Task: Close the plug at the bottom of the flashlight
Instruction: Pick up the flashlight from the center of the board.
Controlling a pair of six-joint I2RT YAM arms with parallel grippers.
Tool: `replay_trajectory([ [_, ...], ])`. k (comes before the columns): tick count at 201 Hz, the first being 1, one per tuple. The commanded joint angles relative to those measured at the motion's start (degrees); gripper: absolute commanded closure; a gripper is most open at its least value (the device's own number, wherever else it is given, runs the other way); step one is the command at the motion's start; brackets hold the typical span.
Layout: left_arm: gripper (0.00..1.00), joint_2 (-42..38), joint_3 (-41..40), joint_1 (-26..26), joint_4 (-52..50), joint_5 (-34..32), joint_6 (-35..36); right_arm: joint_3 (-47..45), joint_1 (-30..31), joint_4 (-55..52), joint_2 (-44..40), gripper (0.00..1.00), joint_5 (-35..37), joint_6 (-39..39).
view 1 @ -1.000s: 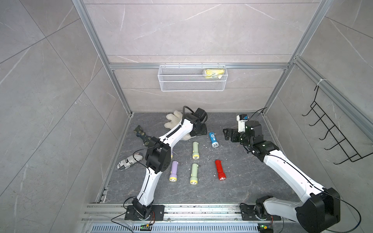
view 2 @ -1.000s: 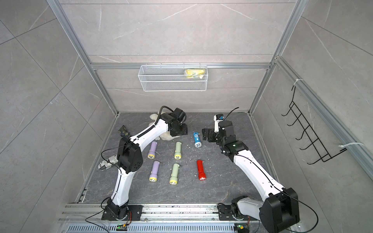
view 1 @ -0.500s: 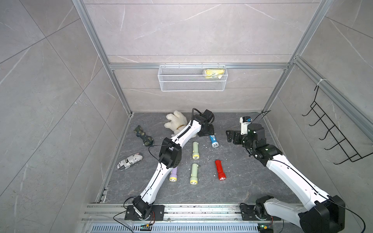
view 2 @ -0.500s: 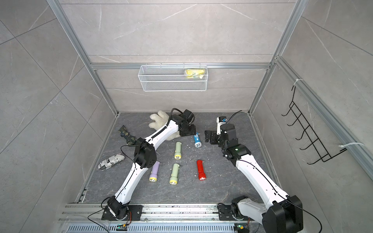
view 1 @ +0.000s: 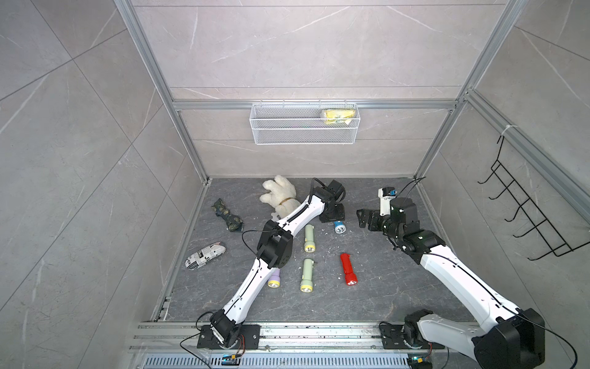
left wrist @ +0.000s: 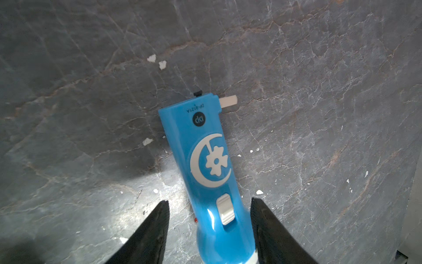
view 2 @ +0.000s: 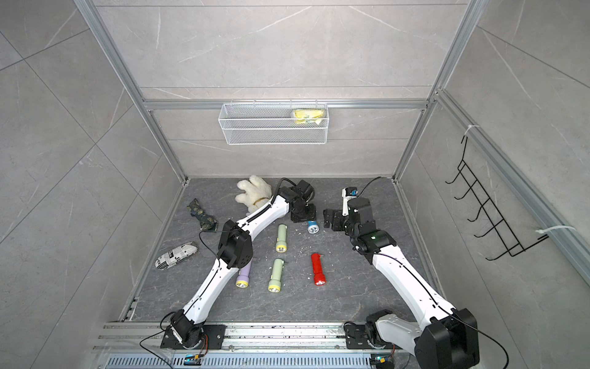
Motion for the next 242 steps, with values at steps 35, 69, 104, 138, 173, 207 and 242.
replay_trajectory([
  [35, 0.44, 1.40, 2.13, -0.65, -5.04, 0.28, 2.11, -0.81, -0.27, -0.34, 1.01, 0.00, -0.41, 0.71],
  [69, 0.49, 0.32, 1.27, -0.66, -9.62, -2.60, 5.45, -0.72, -0.28, -0.27, 0.89, 0.00, -0.51, 0.69],
  [104, 0.49, 0.37, 1.30, -0.65, -9.63, -2.25, 7.04, -0.72, -0.33, 0.01, 1.32, 0.00, -0.80, 0.73],
  [138, 0.47, 3.07, 3.25, -0.65, -9.52, -2.35, 8.23, -0.54, -0.33, -0.23, 1.31, 0.00, -0.80, 0.64],
  [173, 0.50, 5.79, 5.05, -0.65, -9.84, -0.91, 8.91, -0.54, -0.34, -0.11, 1.37, 0.00, -0.51, 0.64],
  [207, 0.65, 6.32, 4.86, -0.65, -9.91, -0.98, 9.51, -0.54, -0.33, -0.04, 2.01, 0.00, -0.56, 0.64],
  [242, 0.75, 4.44, 4.01, -0.70, -6.72, -0.86, 9.42, -0.28, -0.33, -0.02, 2.60, 0.00, -0.64, 0.73],
])
